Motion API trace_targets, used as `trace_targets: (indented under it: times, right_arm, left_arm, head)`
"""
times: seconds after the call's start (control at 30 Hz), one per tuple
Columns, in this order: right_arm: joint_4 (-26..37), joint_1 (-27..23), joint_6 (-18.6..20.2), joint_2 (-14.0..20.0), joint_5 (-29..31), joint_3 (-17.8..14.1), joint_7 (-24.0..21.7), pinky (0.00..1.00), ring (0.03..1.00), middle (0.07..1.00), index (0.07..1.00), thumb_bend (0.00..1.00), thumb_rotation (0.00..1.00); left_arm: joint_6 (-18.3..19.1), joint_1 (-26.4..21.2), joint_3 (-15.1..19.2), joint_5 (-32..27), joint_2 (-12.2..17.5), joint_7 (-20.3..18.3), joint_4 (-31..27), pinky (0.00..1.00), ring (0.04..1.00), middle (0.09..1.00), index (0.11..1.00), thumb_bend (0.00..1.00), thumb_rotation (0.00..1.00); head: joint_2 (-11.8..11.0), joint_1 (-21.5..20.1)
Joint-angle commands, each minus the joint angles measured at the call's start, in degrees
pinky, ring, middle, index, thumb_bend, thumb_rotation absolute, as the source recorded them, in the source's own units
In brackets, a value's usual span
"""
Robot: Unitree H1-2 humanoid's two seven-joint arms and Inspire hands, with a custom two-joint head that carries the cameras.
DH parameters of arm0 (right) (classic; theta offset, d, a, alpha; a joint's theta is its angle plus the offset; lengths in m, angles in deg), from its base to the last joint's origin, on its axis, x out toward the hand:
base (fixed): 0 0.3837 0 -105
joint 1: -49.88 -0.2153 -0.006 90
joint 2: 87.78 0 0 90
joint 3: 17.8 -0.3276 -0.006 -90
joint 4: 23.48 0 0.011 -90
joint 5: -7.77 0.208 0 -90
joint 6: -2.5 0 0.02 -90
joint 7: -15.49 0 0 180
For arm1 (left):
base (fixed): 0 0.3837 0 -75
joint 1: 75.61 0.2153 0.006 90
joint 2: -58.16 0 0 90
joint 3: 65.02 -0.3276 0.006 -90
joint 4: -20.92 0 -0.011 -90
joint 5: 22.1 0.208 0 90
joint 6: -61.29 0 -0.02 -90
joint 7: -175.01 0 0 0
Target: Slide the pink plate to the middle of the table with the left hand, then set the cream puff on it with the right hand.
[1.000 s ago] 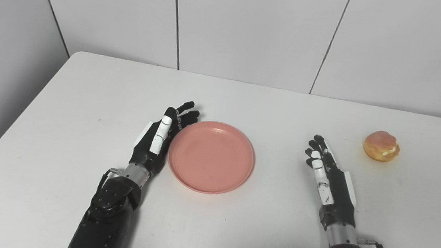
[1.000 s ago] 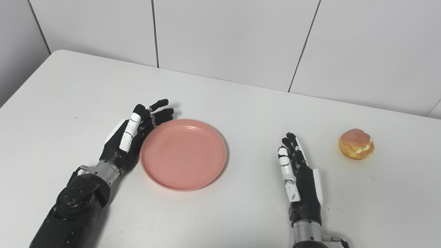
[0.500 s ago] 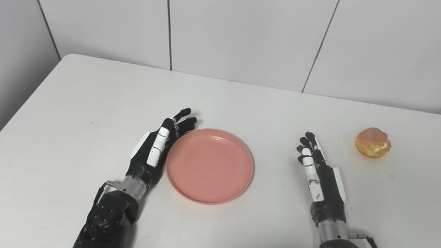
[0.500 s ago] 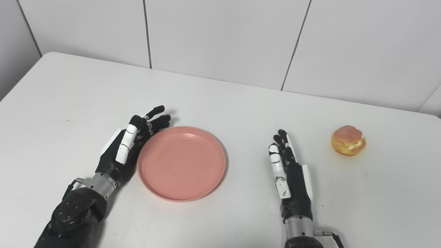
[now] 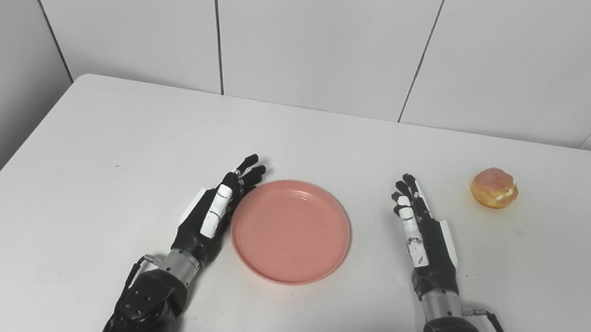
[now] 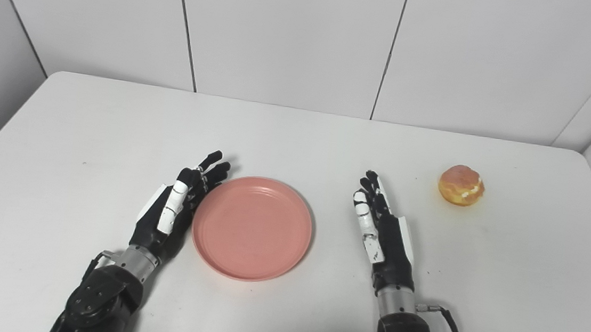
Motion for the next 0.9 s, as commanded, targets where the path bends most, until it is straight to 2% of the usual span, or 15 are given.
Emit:
trace_targets:
  times: [0.0,0.2,0.4,0.77,0.87]
  right_arm:
    - [1.27,-1.75,-0.93,0.01,0.21,0.07,-0.19,0.93,0.923,0.939,0.956,0.54,0.95]
    - [1.57,-1.59,-0.99,-0.2,0.62,-0.29,-0.06,0.93,0.92,0.935,0.948,0.55,0.92]
    - [1.66,-1.49,-0.93,0.07,0.39,-0.25,-0.17,0.92,0.92,0.935,0.946,0.55,0.93]
    - [3.1,-1.1,0.14,-0.12,1.72,-0.64,-0.54,0.94,0.925,0.935,0.947,0.52,0.9]
    - [2.82,-1.14,0.05,0.15,1.08,-0.57,-0.23,0.93,0.915,0.927,0.937,0.53,0.91]
  left_arm:
    - [1.6,1.11,-1.58,0.01,-0.91,-1.53,-1.67,0.97,0.966,0.936,0.935,0.72,1.0]
    - [2.51,2.15,-3.19,0.69,-1.35,-1.39,-3.77,0.98,0.962,0.935,0.934,0.72,0.99]
    - [3.17,2.48,-4.34,0.09,-1.1,-2.14,-4.8,0.99,0.979,0.949,0.944,0.71,0.99]
    - [3.12,2.66,-6.0,0.21,-1.14,-2.41,-5.26,1.0,0.987,0.961,0.952,0.72,0.99]
    - [1.89,2.73,-6.42,1.37,-1.35,-1.9,-4.87,0.99,0.982,0.962,0.956,0.71,1.0]
  head:
    - [0.15,0.3]
    - [0.36,0.78]
    - [0.51,0.92]
    - [1.15,1.98]
    - [1.15,1.98]
